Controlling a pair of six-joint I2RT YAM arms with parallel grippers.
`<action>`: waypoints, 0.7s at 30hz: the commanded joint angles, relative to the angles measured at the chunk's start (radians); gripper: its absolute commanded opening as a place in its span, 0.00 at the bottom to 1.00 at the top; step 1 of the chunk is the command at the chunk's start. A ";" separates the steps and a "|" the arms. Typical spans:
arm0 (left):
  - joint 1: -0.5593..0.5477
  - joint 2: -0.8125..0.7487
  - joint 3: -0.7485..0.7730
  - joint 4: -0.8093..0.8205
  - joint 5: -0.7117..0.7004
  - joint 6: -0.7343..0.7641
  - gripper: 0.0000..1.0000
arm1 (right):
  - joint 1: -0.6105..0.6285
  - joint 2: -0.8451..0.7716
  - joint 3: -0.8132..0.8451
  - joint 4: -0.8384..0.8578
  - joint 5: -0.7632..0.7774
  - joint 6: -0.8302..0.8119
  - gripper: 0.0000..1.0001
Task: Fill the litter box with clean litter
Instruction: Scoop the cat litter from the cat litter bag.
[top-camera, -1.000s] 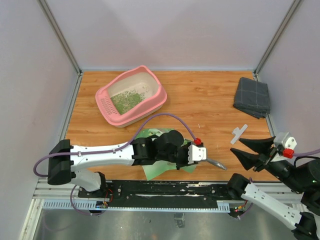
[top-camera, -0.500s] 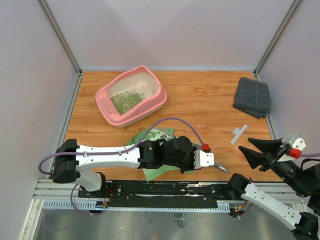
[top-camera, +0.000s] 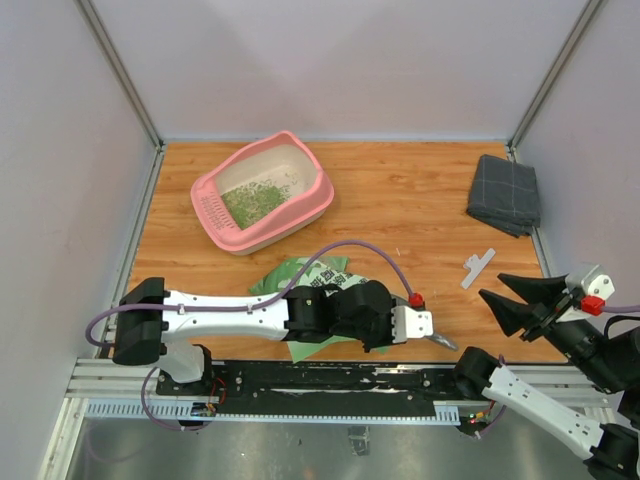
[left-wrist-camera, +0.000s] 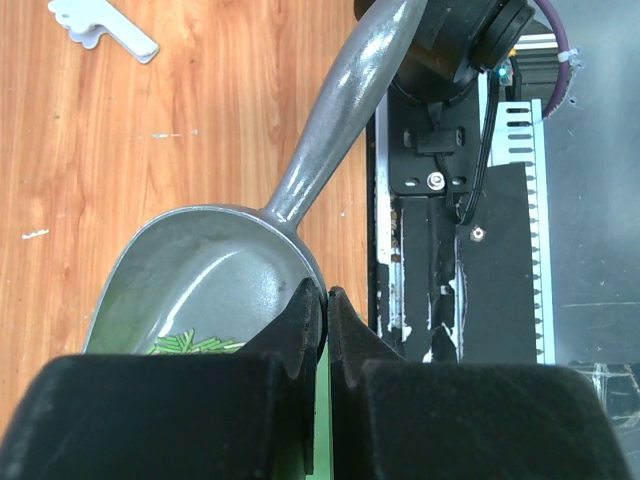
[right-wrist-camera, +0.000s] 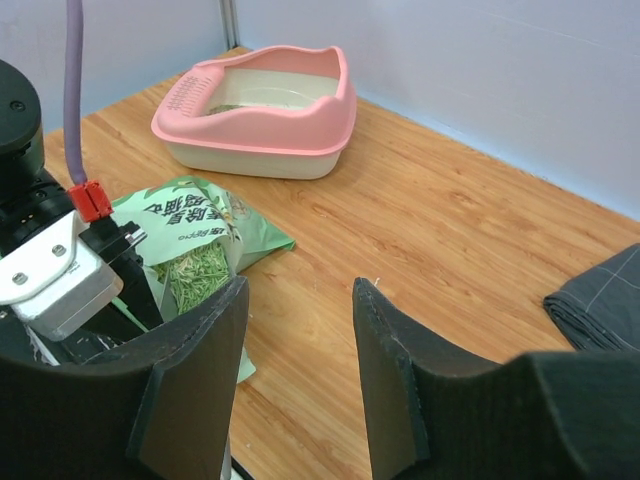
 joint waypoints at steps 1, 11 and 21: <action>-0.020 0.009 0.040 0.026 -0.027 0.004 0.00 | -0.013 0.027 0.004 -0.004 0.037 -0.005 0.47; -0.058 0.008 0.100 -0.032 -0.075 0.053 0.00 | -0.013 0.144 0.116 -0.189 0.081 0.182 0.45; -0.093 0.032 0.151 -0.048 -0.088 0.086 0.00 | -0.013 0.210 0.198 -0.350 0.071 0.283 0.45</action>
